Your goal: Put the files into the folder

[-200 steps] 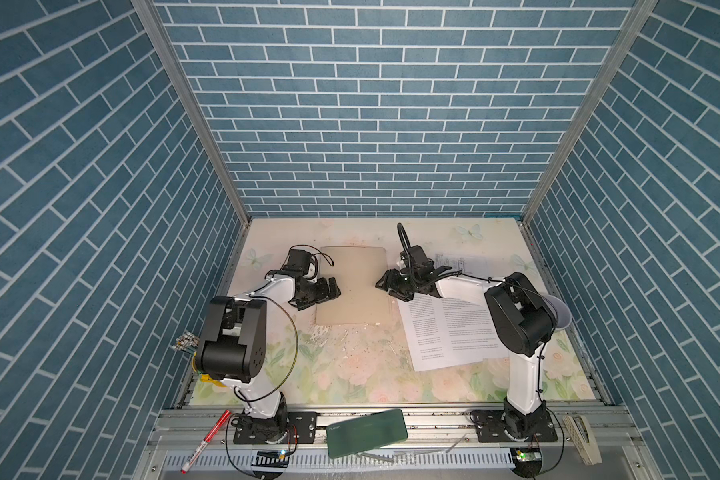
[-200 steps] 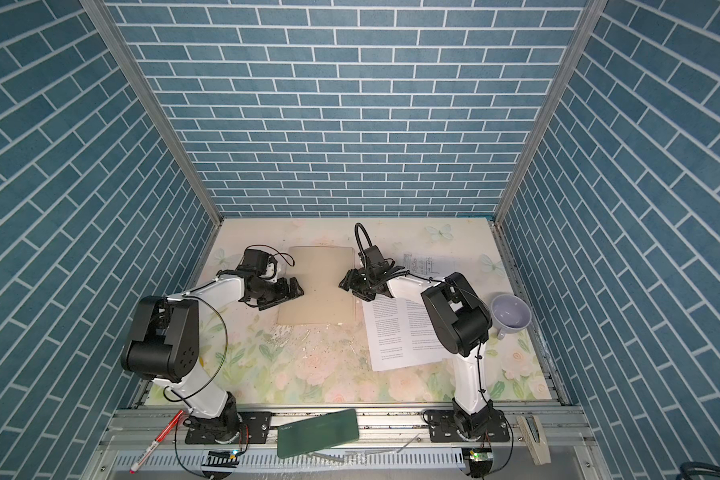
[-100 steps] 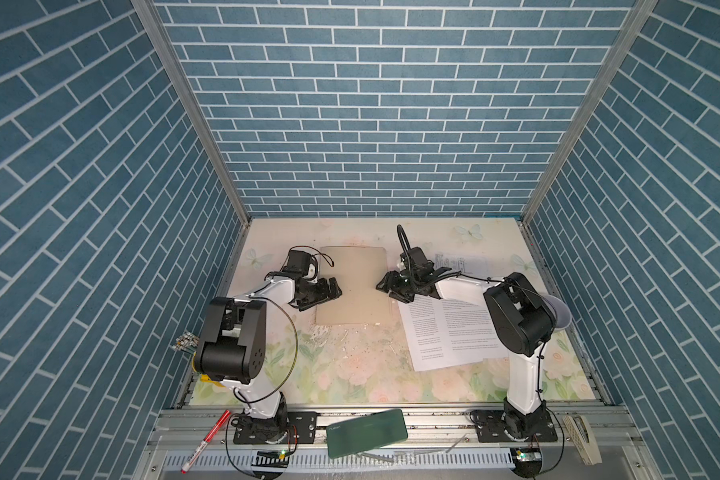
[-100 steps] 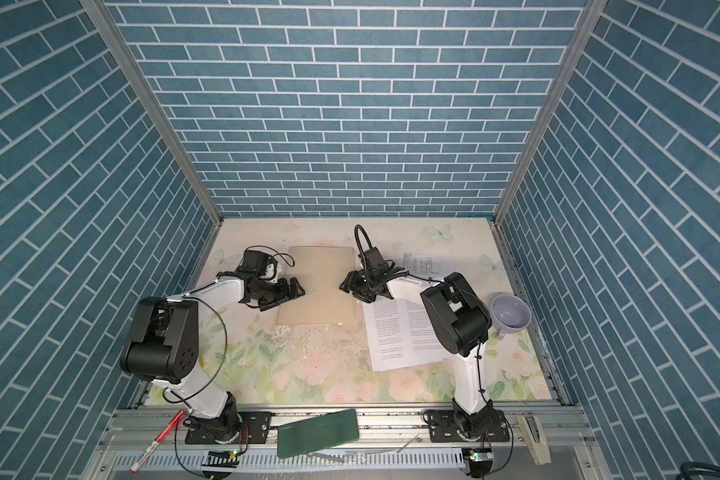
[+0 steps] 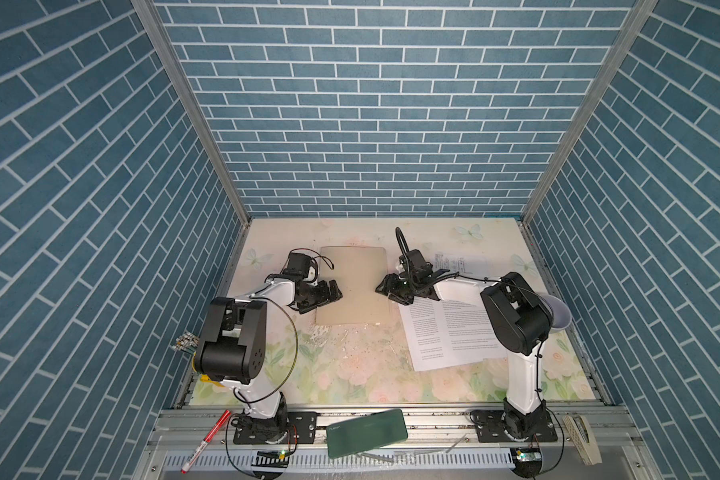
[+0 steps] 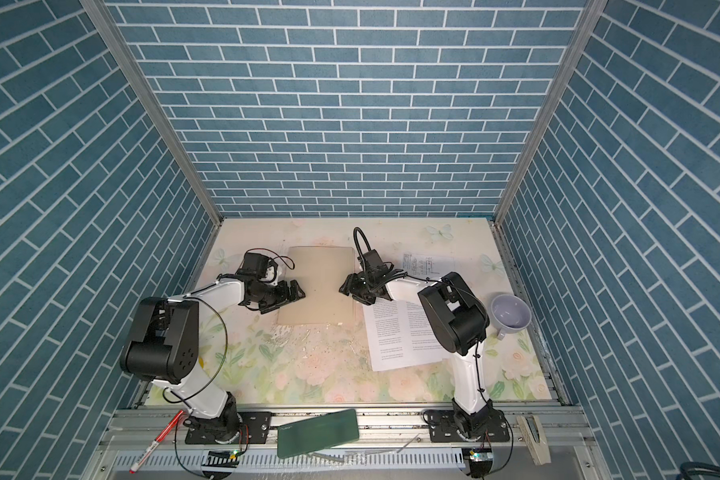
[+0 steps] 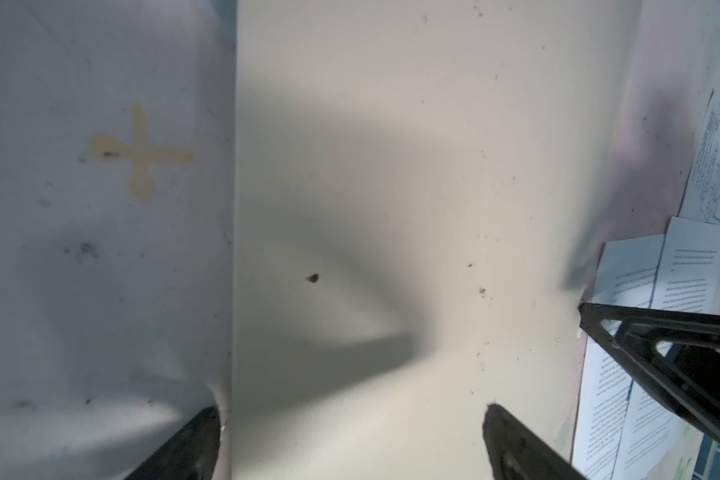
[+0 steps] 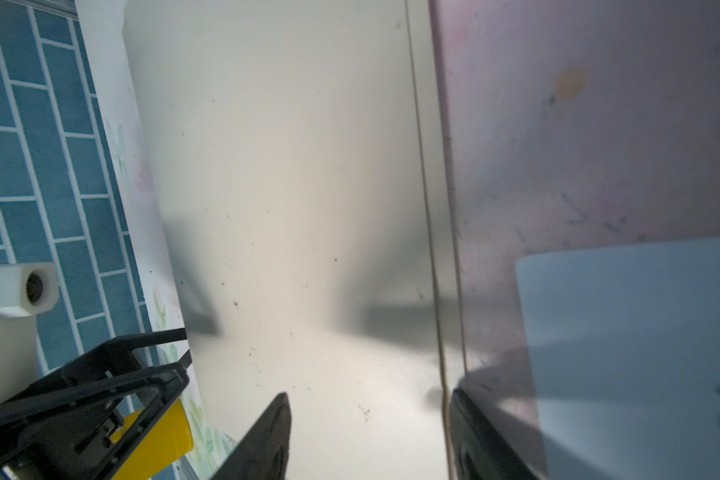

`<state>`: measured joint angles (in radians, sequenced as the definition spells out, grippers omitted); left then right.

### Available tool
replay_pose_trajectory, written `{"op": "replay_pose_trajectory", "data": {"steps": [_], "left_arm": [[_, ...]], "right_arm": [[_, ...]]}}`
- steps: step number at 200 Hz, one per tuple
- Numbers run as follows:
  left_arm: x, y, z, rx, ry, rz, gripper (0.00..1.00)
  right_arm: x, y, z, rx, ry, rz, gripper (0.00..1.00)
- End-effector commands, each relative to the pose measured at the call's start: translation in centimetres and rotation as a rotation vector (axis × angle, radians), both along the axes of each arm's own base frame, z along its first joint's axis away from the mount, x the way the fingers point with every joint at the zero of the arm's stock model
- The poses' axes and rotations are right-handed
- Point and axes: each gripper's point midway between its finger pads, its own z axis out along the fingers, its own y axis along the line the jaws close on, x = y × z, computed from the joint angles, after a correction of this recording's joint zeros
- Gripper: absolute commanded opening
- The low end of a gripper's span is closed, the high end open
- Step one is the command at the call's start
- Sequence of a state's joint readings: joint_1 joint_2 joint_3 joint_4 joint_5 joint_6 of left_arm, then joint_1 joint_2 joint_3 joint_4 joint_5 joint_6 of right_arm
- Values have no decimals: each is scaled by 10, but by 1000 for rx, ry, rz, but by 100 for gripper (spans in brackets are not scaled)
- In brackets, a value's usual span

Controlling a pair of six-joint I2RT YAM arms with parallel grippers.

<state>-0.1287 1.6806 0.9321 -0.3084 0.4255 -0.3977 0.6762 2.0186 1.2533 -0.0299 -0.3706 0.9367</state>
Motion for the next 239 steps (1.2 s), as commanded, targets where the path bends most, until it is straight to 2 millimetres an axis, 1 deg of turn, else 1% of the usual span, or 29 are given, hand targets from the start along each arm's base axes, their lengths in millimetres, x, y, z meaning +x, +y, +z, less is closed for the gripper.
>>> {"op": "replay_pose_trajectory", "data": {"steps": [1, 60, 91, 132, 174, 202, 239], "left_arm": [[-2, -1, 3, -20, -7, 7, 100], [-1, -9, 5, -73, -13, 12, 100], [-1, -11, 4, -91, -14, 11, 100], [-4, -12, 3, -99, -19, 9, 100], [-7, -12, 2, -102, -32, 6, 100], [-8, -12, 3, -103, -44, -2, 100], [-10, -12, 4, -101, -52, -7, 100]], "right_arm": [[-17, -11, -31, -82, 59, 21, 61], [-26, -10, -39, -50, 84, 28, 62], [-29, -10, -33, -22, 75, 31, 61], [-30, -7, -16, 64, 58, -4, 57], [-25, 2, 9, 158, 22, -20, 50], [-23, 6, 21, 204, 5, -20, 46], [-21, 8, 34, 252, -13, -34, 45]]}}
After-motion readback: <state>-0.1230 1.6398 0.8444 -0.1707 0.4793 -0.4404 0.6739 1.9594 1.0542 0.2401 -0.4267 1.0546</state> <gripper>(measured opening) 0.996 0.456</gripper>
